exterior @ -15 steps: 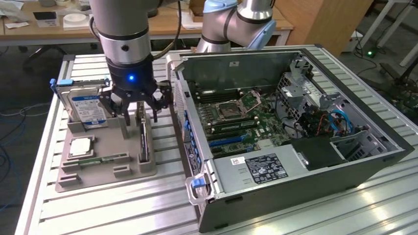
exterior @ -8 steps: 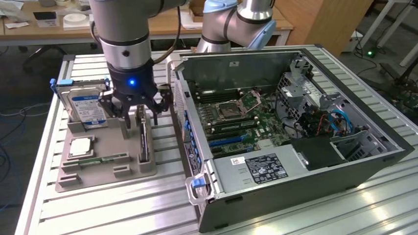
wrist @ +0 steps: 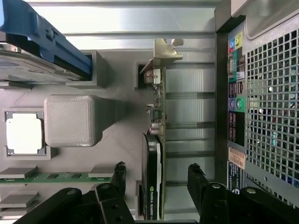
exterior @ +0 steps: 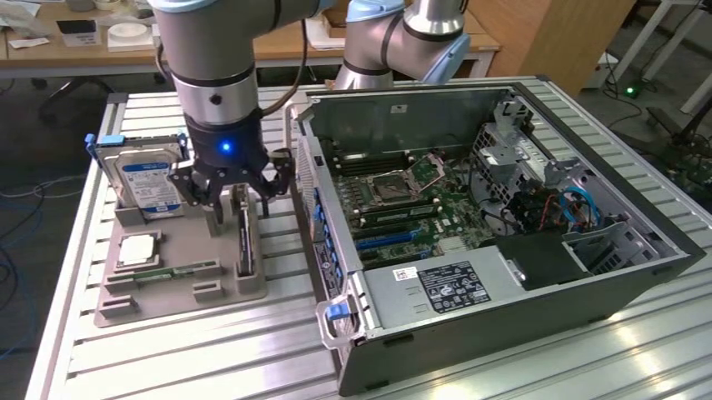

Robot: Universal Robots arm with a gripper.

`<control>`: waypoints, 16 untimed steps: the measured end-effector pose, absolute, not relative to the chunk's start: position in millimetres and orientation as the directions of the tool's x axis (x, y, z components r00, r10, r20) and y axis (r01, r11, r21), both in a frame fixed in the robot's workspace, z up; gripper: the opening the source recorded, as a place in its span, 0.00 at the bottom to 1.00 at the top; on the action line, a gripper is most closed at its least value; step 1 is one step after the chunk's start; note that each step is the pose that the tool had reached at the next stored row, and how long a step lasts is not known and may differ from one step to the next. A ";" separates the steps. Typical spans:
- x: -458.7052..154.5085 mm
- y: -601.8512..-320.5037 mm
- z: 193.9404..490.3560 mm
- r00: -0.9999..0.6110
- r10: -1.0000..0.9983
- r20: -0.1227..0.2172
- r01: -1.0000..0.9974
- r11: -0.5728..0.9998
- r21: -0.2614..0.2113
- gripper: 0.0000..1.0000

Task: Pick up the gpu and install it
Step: 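Pick up the gpu and move the gpu toward the slot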

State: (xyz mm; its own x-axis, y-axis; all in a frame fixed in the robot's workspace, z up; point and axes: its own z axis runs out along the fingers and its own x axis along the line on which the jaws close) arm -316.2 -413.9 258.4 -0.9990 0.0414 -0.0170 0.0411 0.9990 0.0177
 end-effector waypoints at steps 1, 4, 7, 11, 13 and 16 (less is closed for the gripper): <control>-316.2 -414.0 257.1 -0.999 0.041 -0.017 0.041 0.999 0.018 0.65; -316.2 -414.0 251.9 -0.999 0.041 -0.017 0.041 0.999 0.018 0.65; -316.2 -414.1 246.5 -0.999 0.041 -0.017 0.041 0.999 0.018 0.65; -316.2 -414.1 239.2 -0.999 0.041 -0.017 0.041 0.999 0.018 0.65; -316.3 -414.1 235.6 -0.999 0.041 -0.017 0.041 0.999 0.018 0.65; -316.3 -414.1 230.2 -0.999 0.041 -0.017 0.041 0.999 0.018 0.65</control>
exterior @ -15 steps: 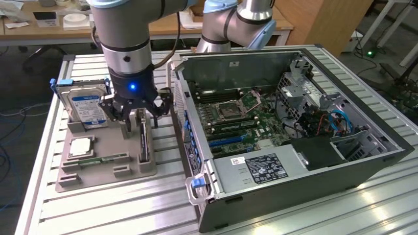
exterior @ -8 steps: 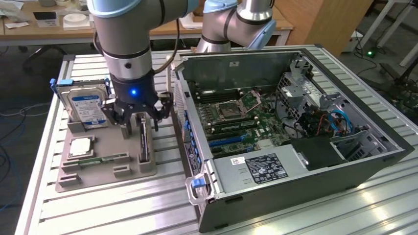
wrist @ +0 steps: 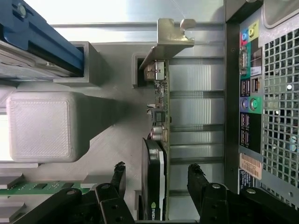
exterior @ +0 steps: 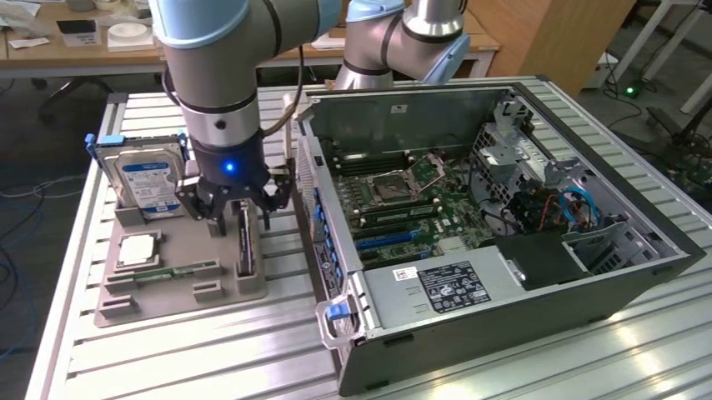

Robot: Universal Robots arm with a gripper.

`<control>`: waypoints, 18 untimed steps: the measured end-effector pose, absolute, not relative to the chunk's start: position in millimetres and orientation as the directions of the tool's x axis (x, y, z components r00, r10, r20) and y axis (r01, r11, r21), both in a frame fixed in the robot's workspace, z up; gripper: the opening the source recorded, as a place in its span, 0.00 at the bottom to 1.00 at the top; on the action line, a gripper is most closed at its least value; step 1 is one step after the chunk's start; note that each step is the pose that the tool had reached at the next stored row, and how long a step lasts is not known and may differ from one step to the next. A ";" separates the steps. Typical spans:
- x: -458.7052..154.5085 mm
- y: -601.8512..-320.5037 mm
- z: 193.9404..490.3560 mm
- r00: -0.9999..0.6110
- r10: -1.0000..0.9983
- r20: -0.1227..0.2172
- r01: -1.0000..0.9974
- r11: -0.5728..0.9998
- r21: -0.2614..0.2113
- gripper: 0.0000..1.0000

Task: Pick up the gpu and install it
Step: 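Pick up the gpu and move the gpu toward the slot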

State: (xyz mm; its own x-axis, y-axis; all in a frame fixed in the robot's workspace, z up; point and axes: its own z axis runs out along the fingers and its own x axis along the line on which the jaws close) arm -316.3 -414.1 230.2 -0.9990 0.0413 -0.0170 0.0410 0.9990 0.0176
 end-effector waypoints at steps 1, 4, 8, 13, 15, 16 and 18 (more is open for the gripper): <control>-316.3 -414.1 228.4 -0.999 0.041 -0.017 0.041 0.999 0.018 0.65; -316.3 -414.1 222.8 -0.999 0.041 -0.017 0.041 0.999 0.018 0.65; -316.4 -414.1 217.8 -0.999 0.042 -0.017 0.041 0.999 0.018 0.65; -316.4 -414.0 217.8 -0.999 0.041 -0.017 0.041 0.999 0.018 0.65; -316.4 -414.0 217.8 -0.999 0.041 -0.017 0.041 0.999 0.018 0.65; -316.4 -414.0 217.8 -0.999 0.041 -0.017 0.041 0.999 0.018 0.65; -316.4 -414.1 217.8 -0.999 0.041 -0.017 0.041 0.999 0.018 0.64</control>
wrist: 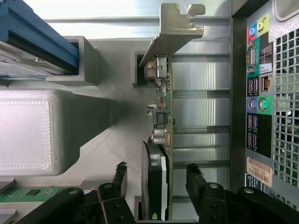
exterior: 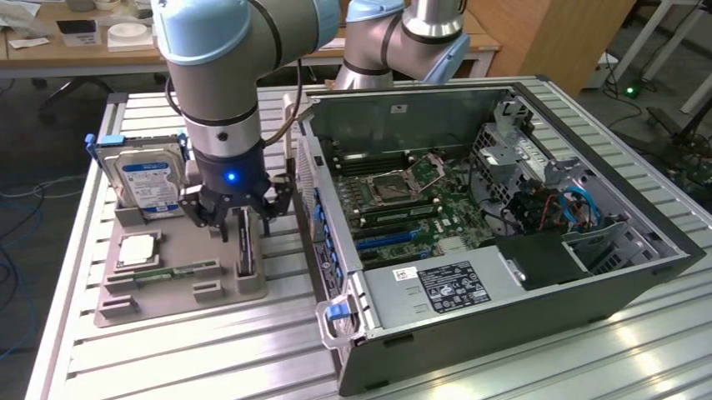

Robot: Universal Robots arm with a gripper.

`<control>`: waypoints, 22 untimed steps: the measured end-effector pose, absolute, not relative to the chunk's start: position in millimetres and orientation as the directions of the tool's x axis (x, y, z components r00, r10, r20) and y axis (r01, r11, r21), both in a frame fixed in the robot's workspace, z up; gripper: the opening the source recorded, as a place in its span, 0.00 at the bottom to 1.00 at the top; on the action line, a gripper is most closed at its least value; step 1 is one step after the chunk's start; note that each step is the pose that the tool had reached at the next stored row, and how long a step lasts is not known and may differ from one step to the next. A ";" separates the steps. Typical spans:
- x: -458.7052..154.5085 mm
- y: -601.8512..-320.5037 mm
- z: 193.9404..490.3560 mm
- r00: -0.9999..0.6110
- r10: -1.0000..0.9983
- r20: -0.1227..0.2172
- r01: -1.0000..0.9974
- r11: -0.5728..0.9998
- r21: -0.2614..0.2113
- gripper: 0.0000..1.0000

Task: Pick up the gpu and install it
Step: 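Pick up the gpu and move the gpu toward the slot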

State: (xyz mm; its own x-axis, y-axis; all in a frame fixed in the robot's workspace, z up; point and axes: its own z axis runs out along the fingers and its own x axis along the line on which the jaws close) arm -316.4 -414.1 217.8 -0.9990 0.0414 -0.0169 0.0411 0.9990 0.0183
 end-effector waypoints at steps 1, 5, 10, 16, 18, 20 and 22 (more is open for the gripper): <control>-316.4 -414.0 217.8 -0.999 0.041 -0.017 0.041 0.999 0.018 0.64; -316.4 -414.1 217.7 -0.999 0.041 -0.017 0.041 0.999 0.018 0.44; -316.5 -414.1 214.5 -0.999 0.041 -0.017 0.041 0.999 0.018 0.44; -316.6 -414.0 213.2 -0.999 0.041 -0.016 0.041 0.999 0.018 0.44; -316.6 -414.1 213.1 -0.999 0.041 -0.016 0.041 0.999 0.018 0.44; -316.5 -414.0 213.1 -0.999 0.041 -0.017 0.041 0.999 0.018 0.44; -316.6 -414.0 213.1 -0.999 0.041 -0.016 0.041 0.999 0.018 0.36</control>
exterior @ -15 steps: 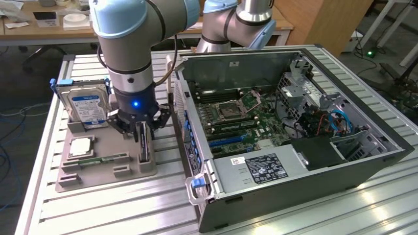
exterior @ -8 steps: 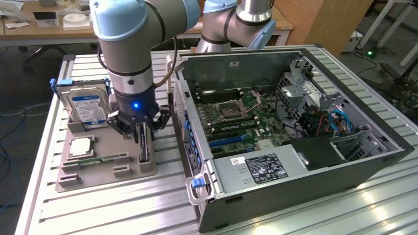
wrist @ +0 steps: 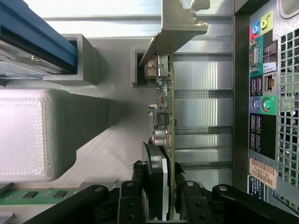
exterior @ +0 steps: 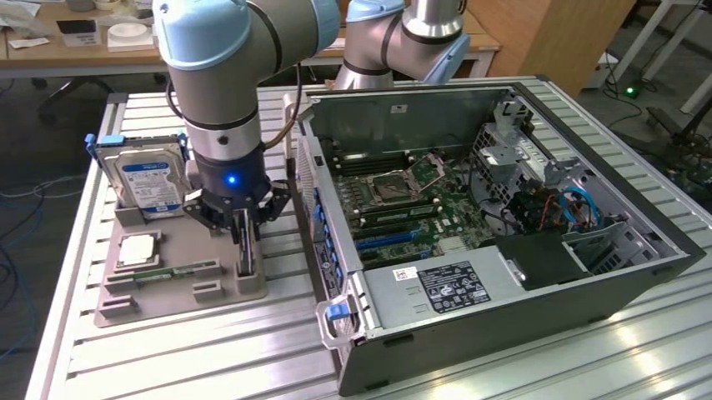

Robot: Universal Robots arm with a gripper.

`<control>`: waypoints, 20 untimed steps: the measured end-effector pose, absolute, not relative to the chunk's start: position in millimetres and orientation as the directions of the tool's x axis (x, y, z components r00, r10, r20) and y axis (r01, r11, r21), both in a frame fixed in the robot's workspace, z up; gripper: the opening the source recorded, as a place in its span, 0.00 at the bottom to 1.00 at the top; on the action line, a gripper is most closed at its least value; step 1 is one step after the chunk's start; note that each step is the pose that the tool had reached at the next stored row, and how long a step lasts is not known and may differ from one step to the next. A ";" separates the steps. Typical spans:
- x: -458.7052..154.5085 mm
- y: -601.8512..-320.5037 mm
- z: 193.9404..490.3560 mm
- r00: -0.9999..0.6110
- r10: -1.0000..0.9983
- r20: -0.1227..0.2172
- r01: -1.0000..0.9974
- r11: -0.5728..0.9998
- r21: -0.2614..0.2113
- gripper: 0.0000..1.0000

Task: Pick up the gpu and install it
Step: 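Pick up the gpu and move the gpu toward the slot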

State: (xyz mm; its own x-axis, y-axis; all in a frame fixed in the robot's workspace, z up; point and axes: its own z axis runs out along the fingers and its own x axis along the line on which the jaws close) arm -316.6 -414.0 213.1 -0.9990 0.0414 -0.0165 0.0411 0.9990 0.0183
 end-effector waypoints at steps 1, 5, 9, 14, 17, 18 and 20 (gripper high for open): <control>-316.6 -414.0 213.1 -0.999 0.041 -0.017 0.041 0.999 0.018 0.36; -316.6 -414.0 213.0 -0.999 0.041 -0.017 0.041 0.999 0.018 0.36; -317.4 -414.0 213.1 -0.999 0.041 -0.017 0.041 0.999 0.018 0.36; -318.4 -414.0 213.1 -0.999 0.041 -0.016 0.041 0.999 0.018 0.36; -319.3 -414.0 213.1 -0.999 0.041 -0.016 0.041 0.999 0.018 0.36; -319.5 -414.1 213.1 -0.999 0.041 -0.016 0.041 0.999 0.018 0.36; -320.0 -414.1 213.1 -0.999 0.041 -0.017 0.041 0.999 0.018 0.36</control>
